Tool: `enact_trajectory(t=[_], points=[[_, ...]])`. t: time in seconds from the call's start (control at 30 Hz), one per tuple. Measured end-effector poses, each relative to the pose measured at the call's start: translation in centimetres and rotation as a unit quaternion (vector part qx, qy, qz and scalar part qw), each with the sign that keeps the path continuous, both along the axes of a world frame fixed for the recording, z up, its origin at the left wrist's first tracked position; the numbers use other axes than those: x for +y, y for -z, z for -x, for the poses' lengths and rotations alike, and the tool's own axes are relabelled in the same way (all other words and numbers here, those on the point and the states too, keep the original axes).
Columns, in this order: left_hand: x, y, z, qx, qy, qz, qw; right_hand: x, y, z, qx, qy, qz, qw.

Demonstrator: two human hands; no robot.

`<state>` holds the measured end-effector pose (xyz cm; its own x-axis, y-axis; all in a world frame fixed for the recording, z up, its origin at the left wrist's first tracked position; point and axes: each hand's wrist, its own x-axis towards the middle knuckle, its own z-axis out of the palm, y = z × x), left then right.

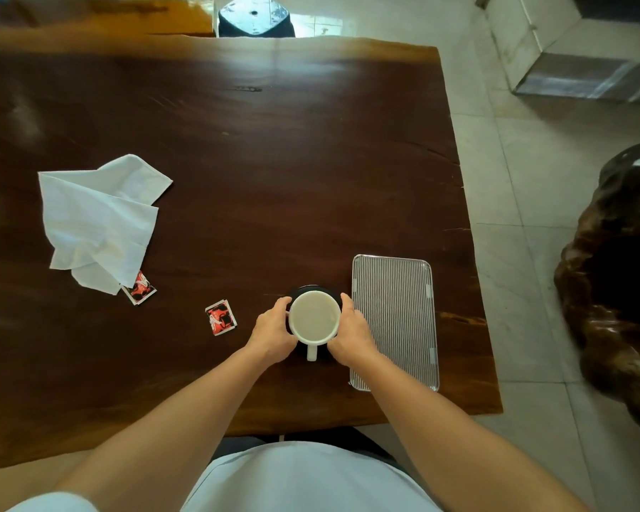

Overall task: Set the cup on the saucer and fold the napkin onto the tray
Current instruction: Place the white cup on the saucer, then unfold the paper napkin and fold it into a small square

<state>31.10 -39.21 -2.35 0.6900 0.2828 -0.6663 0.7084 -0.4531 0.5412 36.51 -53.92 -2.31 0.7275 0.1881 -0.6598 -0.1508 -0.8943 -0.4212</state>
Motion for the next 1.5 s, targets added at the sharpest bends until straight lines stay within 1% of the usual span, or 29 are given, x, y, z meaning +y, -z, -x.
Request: enact_trajectory(t=[0.13, 0.23, 0.47, 0.6, 0.7, 0.9, 1.03, 1.13, 1.3, 1.43, 1.5], points=[[0.9, -0.9, 0.4, 0.011, -0.015, -0.002, 1.0, 0.4, -1.7, -0.3, -0.057, 0.003, 0.041, 0.998], [2.0, -1.9, 1.6, 0.004, -0.044, -0.009, 0.999, 1.5, -2.8, -0.4, -0.096, -0.013, 0.03, 0.995], [6.9, -4.1, 4.8, 0.003, -0.106, -0.059, 0.993, 7.0, -4.8, -0.3, -0.077, -0.136, -0.033, 0.987], [9.1, -4.9, 6.4, 0.009, -0.143, -0.082, 0.986, 10.4, -5.3, 0.3, -0.05, -0.172, -0.063, 0.982], [10.5, -5.3, 7.9, 0.017, -0.164, -0.087, 0.982, 12.8, -5.3, 0.8, -0.051, -0.187, -0.076, 0.978], [13.4, -5.0, 11.5, 0.029, -0.198, -0.094, 0.975, 16.8, -4.6, 2.5, -0.037, -0.221, -0.078, 0.971], [16.0, -4.0, 13.0, 0.042, -0.207, -0.071, 0.975, 19.2, -3.9, 4.2, -0.016, -0.21, -0.076, 0.975], [18.7, -3.3, 13.0, 0.045, -0.184, -0.058, 0.98, 21.7, -3.8, 5.2, 0.0, -0.194, -0.067, 0.979], [25.1, -2.5, 12.2, 0.036, -0.15, -0.036, 0.987, 27.7, -3.2, 6.5, -0.001, -0.153, -0.035, 0.988], [30.5, -0.7, 11.9, 0.034, -0.151, -0.031, 0.987, 33.3, -2.1, 8.0, 0.036, -0.114, -0.028, 0.992], [32.6, 0.3, 11.6, 0.036, -0.161, -0.028, 0.986, 35.7, -1.3, 8.6, 0.066, -0.08, -0.027, 0.994]])
